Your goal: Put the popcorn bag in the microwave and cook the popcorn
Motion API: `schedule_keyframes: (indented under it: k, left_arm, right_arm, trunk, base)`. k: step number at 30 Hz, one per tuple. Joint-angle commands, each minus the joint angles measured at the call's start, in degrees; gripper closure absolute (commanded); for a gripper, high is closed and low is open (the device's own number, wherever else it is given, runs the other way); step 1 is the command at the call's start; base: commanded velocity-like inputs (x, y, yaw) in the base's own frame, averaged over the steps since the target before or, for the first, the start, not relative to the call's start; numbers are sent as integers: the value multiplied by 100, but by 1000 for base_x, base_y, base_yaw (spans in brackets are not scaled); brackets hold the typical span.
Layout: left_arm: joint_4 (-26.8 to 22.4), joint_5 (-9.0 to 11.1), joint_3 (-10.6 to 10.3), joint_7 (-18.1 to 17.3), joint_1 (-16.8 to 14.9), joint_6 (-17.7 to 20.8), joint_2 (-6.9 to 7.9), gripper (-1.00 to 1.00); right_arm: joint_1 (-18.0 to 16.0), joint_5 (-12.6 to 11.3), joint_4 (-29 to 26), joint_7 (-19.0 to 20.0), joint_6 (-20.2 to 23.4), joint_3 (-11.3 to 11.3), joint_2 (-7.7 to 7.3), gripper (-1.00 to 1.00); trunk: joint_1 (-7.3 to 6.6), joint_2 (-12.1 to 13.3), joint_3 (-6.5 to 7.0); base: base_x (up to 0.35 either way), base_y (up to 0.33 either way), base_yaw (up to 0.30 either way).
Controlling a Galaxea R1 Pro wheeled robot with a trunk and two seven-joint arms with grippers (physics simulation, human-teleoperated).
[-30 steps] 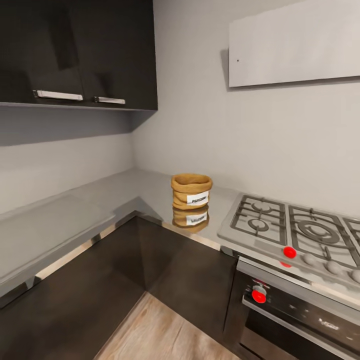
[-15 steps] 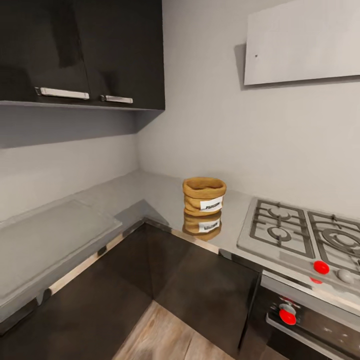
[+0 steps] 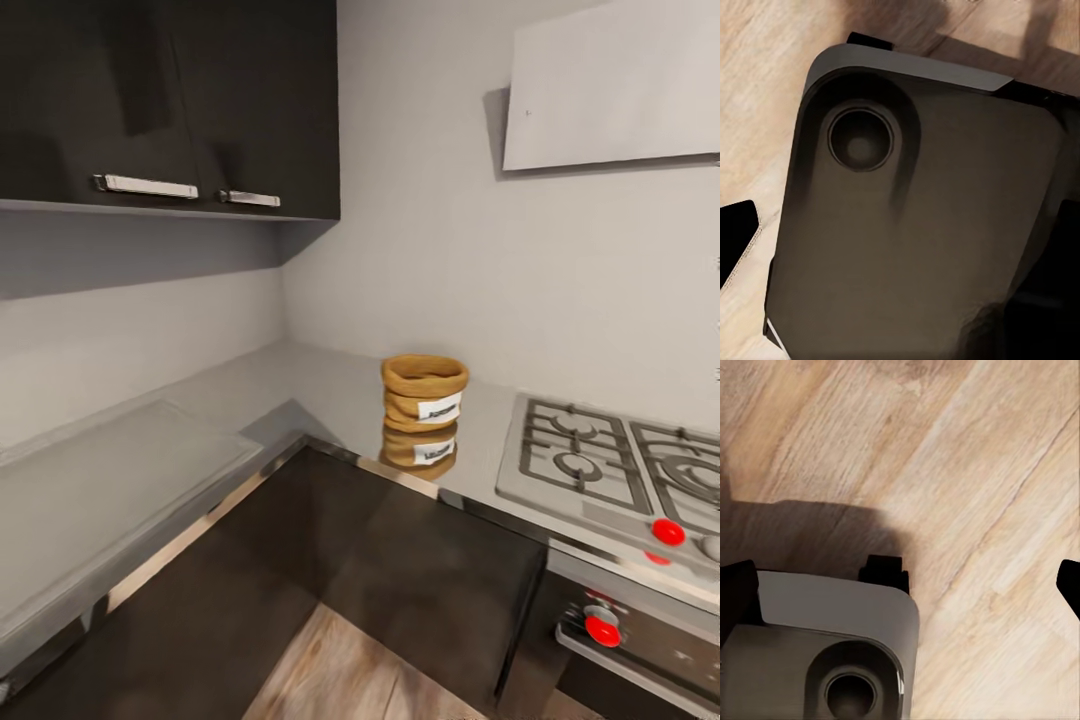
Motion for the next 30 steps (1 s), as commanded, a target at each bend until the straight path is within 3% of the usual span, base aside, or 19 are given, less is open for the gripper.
schedule_keyframes:
  k: [1,30]
  left_arm:
    - [-8,57,19,-11,0,20,-2,-100]
    - [19,91,71,-6,0,20,7,-100]
  right_arm:
    - [-8,45,16,13,-14,-48,-1,-100]
    - [-8,55,16,-2,-31,-48,0,-100]
  trunk:
    - [0,-3,-3]
    - [0,-3,78]
  base:
    - [0,120,-192]
    - [0,13,-210]
